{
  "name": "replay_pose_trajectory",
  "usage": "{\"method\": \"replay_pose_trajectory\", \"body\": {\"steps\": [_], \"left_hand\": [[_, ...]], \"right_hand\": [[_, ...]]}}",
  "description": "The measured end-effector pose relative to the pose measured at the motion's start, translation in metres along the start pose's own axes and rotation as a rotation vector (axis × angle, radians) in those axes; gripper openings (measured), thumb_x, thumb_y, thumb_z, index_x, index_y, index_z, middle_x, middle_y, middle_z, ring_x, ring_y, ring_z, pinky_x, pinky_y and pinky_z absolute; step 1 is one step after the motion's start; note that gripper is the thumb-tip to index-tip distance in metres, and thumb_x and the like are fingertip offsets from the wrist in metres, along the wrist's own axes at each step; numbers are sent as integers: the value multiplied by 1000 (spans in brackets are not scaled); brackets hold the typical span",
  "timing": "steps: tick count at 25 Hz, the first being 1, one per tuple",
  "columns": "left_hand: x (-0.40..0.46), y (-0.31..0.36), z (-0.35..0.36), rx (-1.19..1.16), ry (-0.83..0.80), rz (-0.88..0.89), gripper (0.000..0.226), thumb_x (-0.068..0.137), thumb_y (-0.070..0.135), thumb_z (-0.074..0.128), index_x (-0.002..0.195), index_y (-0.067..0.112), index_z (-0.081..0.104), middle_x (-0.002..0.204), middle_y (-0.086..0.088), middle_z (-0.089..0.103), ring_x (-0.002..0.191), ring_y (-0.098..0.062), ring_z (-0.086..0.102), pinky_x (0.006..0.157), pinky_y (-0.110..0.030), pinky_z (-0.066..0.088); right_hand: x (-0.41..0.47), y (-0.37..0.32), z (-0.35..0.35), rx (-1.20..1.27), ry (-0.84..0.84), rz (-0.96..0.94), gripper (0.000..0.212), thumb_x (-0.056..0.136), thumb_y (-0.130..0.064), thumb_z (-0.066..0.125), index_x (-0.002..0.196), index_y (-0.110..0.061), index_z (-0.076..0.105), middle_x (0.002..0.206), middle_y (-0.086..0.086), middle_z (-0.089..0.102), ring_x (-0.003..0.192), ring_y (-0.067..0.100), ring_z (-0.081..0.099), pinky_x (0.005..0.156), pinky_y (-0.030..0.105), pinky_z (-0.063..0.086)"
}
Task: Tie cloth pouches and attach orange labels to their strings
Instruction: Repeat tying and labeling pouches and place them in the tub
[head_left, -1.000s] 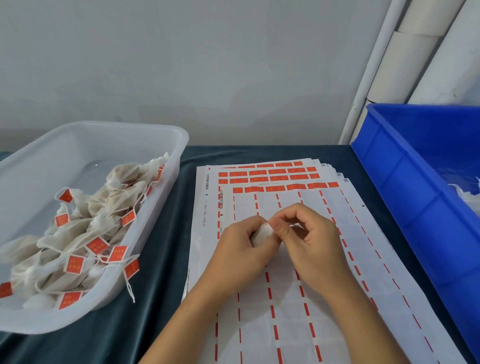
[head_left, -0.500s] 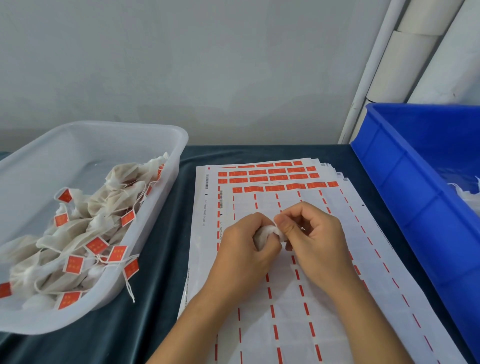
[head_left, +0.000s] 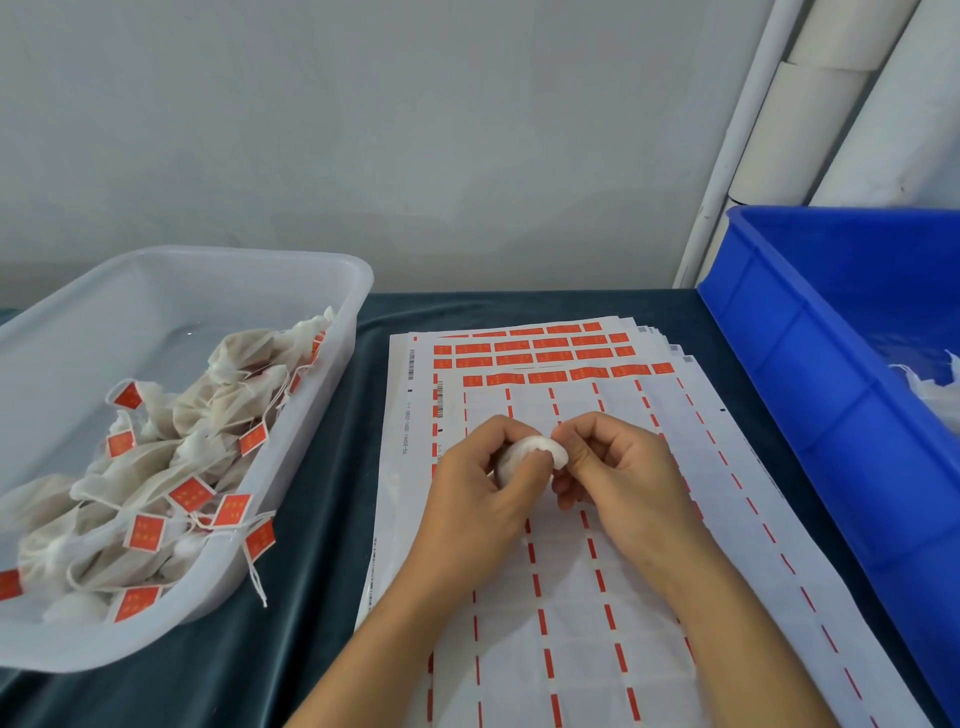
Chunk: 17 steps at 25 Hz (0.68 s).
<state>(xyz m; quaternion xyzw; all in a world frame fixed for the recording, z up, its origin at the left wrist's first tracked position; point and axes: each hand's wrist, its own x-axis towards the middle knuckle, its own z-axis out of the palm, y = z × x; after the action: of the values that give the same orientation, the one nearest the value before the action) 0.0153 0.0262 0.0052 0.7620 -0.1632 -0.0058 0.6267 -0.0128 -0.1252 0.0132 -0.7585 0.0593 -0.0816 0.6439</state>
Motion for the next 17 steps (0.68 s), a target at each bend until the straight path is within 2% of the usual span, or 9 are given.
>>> {"method": "replay_pose_trajectory", "body": {"steps": [3,7,12,17], "left_hand": [[1,-1,1,-9,38,-30,7,99,29,71,93,33,70,90,13,73,92,-8,69,72,-11,54],[2,-2,1,-26,68,-70,0,98,29,71,98,29,71,92,12,74,94,-11,70,76,-14,57],[5,-4,-2,-59,68,-88,4,99,29,71,97,28,74,91,9,77,92,-15,74,80,-22,61],[7,-7,-4,-55,60,-157,15,101,30,65,89,29,74,87,6,76,86,-14,72,73,-19,60]], "right_hand": [[1,3,1,-39,-10,-7,12,99,-34,62,95,-29,73,79,-10,73,73,10,71,62,16,56],[1,5,4,-72,-31,-13,8,100,-30,64,98,-30,72,81,-11,72,75,9,70,62,18,55],[-1,2,6,-170,-44,-72,15,92,-48,60,96,-37,70,86,-21,71,84,-1,68,62,11,51],[1,6,5,-248,37,-112,5,96,-38,65,94,-40,68,92,-30,68,96,-7,62,75,14,48]]}}
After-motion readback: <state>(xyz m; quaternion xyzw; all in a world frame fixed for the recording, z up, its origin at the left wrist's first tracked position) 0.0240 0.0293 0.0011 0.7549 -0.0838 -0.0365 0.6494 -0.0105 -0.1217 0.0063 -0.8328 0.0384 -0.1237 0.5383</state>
